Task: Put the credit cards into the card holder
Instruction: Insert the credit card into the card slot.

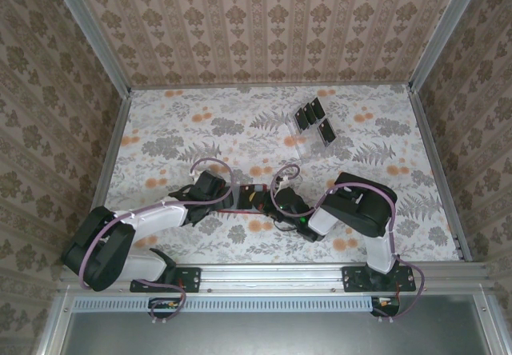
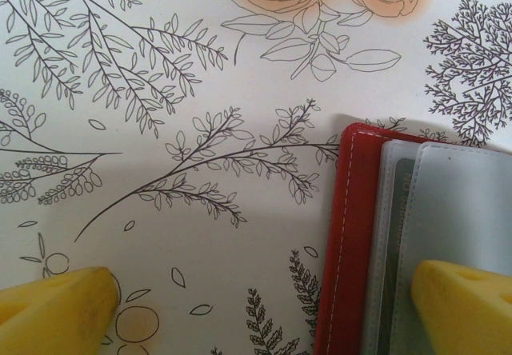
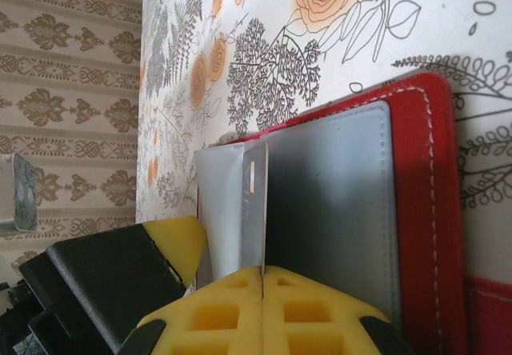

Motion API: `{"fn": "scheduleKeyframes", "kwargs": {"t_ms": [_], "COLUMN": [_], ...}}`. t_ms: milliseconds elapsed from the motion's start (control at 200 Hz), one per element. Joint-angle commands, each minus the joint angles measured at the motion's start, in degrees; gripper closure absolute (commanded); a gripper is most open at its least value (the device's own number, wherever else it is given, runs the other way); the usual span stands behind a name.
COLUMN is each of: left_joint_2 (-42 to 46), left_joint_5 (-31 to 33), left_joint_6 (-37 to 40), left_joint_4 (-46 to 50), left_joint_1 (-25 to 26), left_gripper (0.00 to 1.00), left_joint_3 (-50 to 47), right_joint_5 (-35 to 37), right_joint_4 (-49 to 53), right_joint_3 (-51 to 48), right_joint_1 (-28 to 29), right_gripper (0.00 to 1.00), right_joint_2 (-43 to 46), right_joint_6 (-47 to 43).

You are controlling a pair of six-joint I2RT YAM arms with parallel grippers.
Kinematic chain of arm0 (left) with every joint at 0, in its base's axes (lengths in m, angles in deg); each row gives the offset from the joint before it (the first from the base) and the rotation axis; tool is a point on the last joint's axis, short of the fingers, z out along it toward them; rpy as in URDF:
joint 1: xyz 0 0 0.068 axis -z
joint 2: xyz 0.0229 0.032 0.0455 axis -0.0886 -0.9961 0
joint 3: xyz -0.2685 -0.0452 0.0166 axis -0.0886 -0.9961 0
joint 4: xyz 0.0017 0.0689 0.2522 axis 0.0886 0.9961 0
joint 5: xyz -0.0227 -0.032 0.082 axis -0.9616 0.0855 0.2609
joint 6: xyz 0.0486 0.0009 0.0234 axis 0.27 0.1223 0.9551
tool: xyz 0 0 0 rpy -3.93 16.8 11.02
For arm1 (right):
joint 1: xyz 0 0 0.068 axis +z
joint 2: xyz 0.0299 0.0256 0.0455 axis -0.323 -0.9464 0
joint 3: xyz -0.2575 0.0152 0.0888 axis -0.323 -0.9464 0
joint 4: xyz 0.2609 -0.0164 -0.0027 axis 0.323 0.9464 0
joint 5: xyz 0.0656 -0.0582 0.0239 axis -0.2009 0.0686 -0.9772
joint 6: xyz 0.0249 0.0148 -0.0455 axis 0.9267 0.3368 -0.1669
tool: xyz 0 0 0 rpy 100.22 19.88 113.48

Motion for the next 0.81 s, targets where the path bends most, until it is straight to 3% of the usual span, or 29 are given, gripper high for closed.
{"fn": "scheduleKeyframes", "kwargs": {"t_ms": [0,800], "left_joint_2": [-1.97,-1.97], "left_joint_5": [-1.05,-1.05], "left_joint_6": [-0.79,-0.91], "left_joint_4": [4.4,4.37], "left_joint_1": [-0.47,-0.39], "left_gripper": [0.0,0.0], "left_joint_3": [-2.15,-2.33], "right_joint_5": [0.89,2.25], "right_joint_4": [1.35,1.69], "right_joint_3": [-1.91,-1.97], "right_joint_1": [0.93,2.18], "right_gripper": [1.0,1.0], "right_joint_2": [-0.39,-1.69], "right_joint_6": [0.86,6.32]}}
